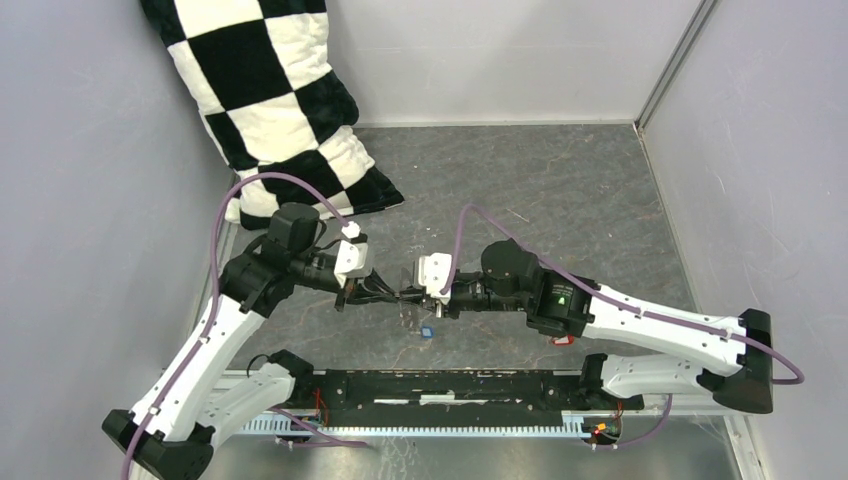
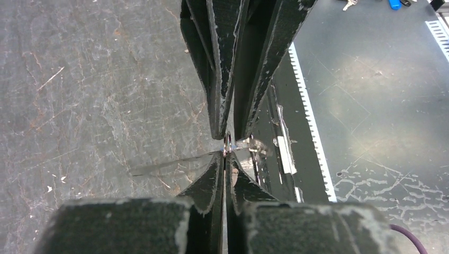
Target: Put the keys on the keyring
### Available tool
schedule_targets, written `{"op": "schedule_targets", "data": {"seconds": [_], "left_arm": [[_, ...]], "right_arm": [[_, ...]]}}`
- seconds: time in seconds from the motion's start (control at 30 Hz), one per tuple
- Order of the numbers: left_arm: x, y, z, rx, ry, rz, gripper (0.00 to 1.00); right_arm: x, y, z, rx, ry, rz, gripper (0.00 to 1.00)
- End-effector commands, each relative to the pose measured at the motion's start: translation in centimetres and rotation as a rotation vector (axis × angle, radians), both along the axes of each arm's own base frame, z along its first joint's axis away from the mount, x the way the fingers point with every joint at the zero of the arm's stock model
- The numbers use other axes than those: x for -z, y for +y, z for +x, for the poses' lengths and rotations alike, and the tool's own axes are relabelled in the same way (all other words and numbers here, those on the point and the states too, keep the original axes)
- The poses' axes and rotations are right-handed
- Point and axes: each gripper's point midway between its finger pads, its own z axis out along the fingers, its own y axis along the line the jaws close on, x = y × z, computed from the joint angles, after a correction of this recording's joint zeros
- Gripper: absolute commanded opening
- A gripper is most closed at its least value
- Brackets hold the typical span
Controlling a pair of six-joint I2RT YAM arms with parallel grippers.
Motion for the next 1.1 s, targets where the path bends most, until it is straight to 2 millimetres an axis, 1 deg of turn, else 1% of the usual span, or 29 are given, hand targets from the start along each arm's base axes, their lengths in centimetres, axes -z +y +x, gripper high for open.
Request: {"op": "schedule_targets", "data": {"seconds": [0.0,0.07,0.1,0.17,0.27,0.37,0.47,0.6,0.73,0.83,0.9,1.07], "left_arm": [[-1.7,-0.2,-0.6,0.066,-0.142,-0.073,0.02],[-2.4,-0.1,-1.4,0.114,-0.216,-0.113,0.02],[-2.9,0.0,-2.0,0.145,-0.265,-0.141,0.02],[-3.8,0.1,-3.1,0.2,-0.334,-0.194,0.02],[-5.1,0.1,-4.2,0.253,-0.38,-0.26,0.02],[-6.4,0.0,-4.7,0.295,-0.411,-0.301,0.02],[-7.6,-0.1,-4.9,0.318,-0.424,-0.325,0.02],[-8.6,-0.3,-4.9,0.335,-0.421,-0.343,0.02],[-9.2,-0.4,-5.0,0.341,-0.414,-0.359,0.02],[-9.3,-0.4,-5.0,0.352,-0.413,-0.365,0.02],[-9.3,-0.4,-5.0,0.35,-0.419,-0.365,0.02],[-9.5,-0.4,-4.9,0.349,-0.427,-0.366,0.02]], "right_arm": [[-5.6,-0.5,-1.2,-0.029,-0.021,0.166,0.28],[-6.4,-1.5,-1.2,-0.01,-0.031,0.193,0.36],[-6.8,-2.1,-1.2,0.001,-0.037,0.21,0.38],[-7.1,-3.0,-1.3,0.01,-0.043,0.234,0.38],[-7.3,-3.5,-1.5,0.01,-0.034,0.27,0.37],[-6.9,-3.3,-2.0,-0.015,-0.011,0.286,0.36],[-7.3,-3.0,-2.7,-0.053,0.007,0.345,0.36],[-7.7,-2.8,-4.0,-0.119,0.028,0.406,0.4],[-8.0,-2.7,-4.4,-0.148,0.017,0.444,0.44],[-8.7,-2.5,-4.5,-0.154,0.002,0.463,0.45],[-9.0,-2.3,-4.8,-0.173,-0.001,0.474,0.43],[-8.6,-1.4,-4.8,-0.186,0.004,0.465,0.36]]}}
